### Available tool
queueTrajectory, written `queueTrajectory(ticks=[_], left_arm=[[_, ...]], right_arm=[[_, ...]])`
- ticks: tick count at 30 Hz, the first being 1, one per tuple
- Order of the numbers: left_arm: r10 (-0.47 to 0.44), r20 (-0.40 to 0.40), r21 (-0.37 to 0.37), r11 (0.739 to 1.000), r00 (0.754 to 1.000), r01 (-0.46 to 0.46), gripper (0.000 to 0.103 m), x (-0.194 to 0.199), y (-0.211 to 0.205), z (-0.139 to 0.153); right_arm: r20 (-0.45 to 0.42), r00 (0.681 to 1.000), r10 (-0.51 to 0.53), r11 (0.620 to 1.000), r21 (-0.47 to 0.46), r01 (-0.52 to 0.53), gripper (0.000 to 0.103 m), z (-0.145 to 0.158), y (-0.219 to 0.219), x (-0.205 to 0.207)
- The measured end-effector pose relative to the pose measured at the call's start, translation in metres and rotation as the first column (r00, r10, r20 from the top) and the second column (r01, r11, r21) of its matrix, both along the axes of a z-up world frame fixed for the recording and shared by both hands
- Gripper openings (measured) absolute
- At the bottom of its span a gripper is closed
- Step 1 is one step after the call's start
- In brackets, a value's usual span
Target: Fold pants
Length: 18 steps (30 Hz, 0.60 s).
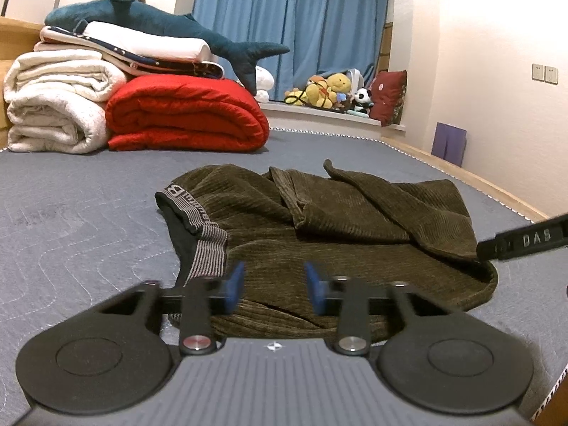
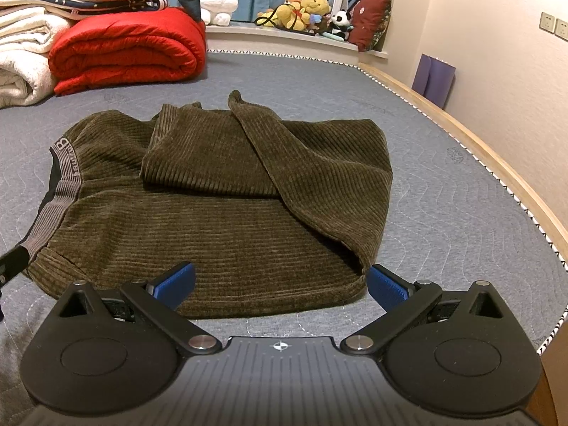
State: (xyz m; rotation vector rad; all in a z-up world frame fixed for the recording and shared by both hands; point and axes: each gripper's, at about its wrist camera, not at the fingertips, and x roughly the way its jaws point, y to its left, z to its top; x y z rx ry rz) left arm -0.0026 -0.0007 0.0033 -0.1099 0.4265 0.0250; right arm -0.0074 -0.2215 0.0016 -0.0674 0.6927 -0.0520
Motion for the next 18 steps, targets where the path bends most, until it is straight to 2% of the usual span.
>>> queueTrajectory(ticks=[1,2,4,7,8,12,15,17,18], left_arm=[[0.001,-0.007,0.000,1.000,1.000,-0.001,0.021,0.001,0.000,-0.001],[0.001,-0.009,-0.005,1.000,1.000,-0.001,0.019,0.001,0.001,-0.001],[-0.005,-0.017,-0.005,1.000,1.000,0.005,0.015,0.001,0.001,-0.001],[-0.013,-0.018,-0.001,1.000,1.000,0.013,0.014,0.001,0.002,-0.001],[-0.015,-0.018,-0.001,1.000,1.000,0.015,0.014,0.001,0.002,-0.001],[-0.020,-0.037,-0.024,1.000,0.999,0.019,0.014,0.002,0.006,-0.002],[-0.023,-0.040,-0.027,0.999,0.999,0.022,0.014,0.003,0.007,-0.004],[-0.024,-0.037,-0.027,0.999,0.999,0.023,0.014,0.004,0.007,-0.005],[-0.025,-0.035,-0.022,0.999,0.999,0.024,0.014,0.004,0.007,-0.006]], right_arm=[[0.009,1.000,-0.008,1.000,0.000,0.008,0.095,0.000,-0.001,-0.001],[0.018,1.000,-0.019,1.000,0.000,0.019,0.085,0.001,-0.003,-0.001],[0.032,0.999,-0.036,0.999,0.021,0.035,0.075,0.005,-0.009,-0.001],[0.054,0.996,-0.066,0.997,0.042,0.064,0.055,0.009,-0.018,-0.001],[0.059,0.995,-0.075,0.996,0.052,0.072,0.052,0.011,-0.021,0.000],[0.122,0.987,-0.104,0.990,0.113,0.090,0.052,0.028,-0.040,0.005],[0.172,0.981,-0.090,0.991,0.109,0.072,0.054,0.038,-0.052,0.013],[0.186,0.979,-0.081,0.994,0.092,0.064,0.070,0.040,-0.058,0.021],[0.184,0.980,-0.070,0.995,0.080,0.056,0.075,0.038,-0.062,0.026]])
